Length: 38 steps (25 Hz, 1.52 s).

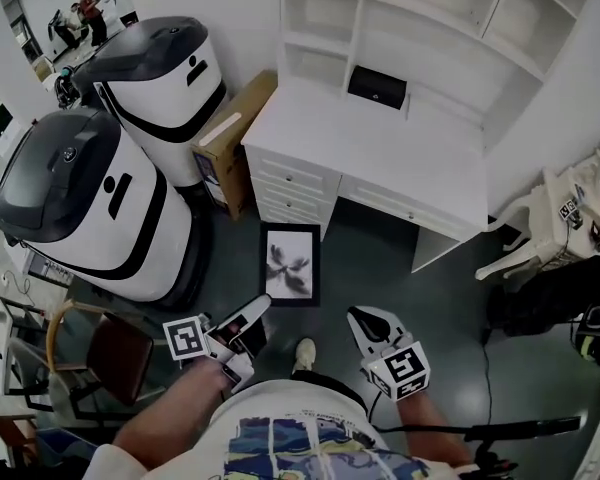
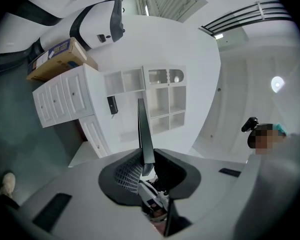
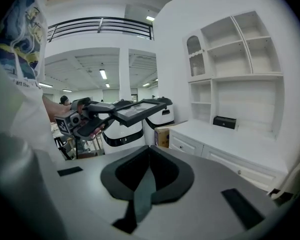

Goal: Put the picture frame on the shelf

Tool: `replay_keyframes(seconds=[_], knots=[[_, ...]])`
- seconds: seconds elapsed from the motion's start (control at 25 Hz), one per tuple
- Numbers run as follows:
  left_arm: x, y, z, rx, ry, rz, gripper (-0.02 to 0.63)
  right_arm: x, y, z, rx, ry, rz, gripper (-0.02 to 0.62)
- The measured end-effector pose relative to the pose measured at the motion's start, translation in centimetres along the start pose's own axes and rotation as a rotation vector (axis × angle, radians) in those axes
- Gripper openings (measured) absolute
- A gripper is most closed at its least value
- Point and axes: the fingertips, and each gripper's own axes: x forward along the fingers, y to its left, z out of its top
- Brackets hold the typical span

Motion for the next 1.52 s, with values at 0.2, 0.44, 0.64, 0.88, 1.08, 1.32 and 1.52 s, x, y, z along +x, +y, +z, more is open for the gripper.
replay_keyframes(seconds=[0.2,0.44,0.64,0.88,1.08,1.32,1.52], knots=[[4.0,0.3,2.2,0.008,-0.023,0.0,0.074,2.0,-4.0,-0.1,0.013,0.014,0.031,0.028],[7.2,1.3,4.9,-0.009,-0.052,0.011,0.074,4.5,-6.8,0.2,0.043,0.03,0.05,0.028],[9.3,2.4,8.5,-0.007,-0.055,0.0,0.074,7.3,-8.3,1.1,0.031,0.05,0.049,0.028],[12.2,4.4,15.1,-0.021,-0.034,-0.02,0.074,11.3,-10.7,3.0,0.048,0.081,-0.003,0.028],[14.9,5.3,21.4,-0.015,0.011,-0.043,0.074,15.9,-12.4,6.2,0.051,0.089,-0.05,0.028],[16.6,6.4,28.6,-0.002,0.052,-0.048,0.074,21.8,-12.9,10.1,0.048,0.081,-0.093,0.028],[18.0,7.4,34.3,0.004,0.073,-0.059,0.074,26.1,-12.8,12.1,0.057,0.095,-0.123,0.028]])
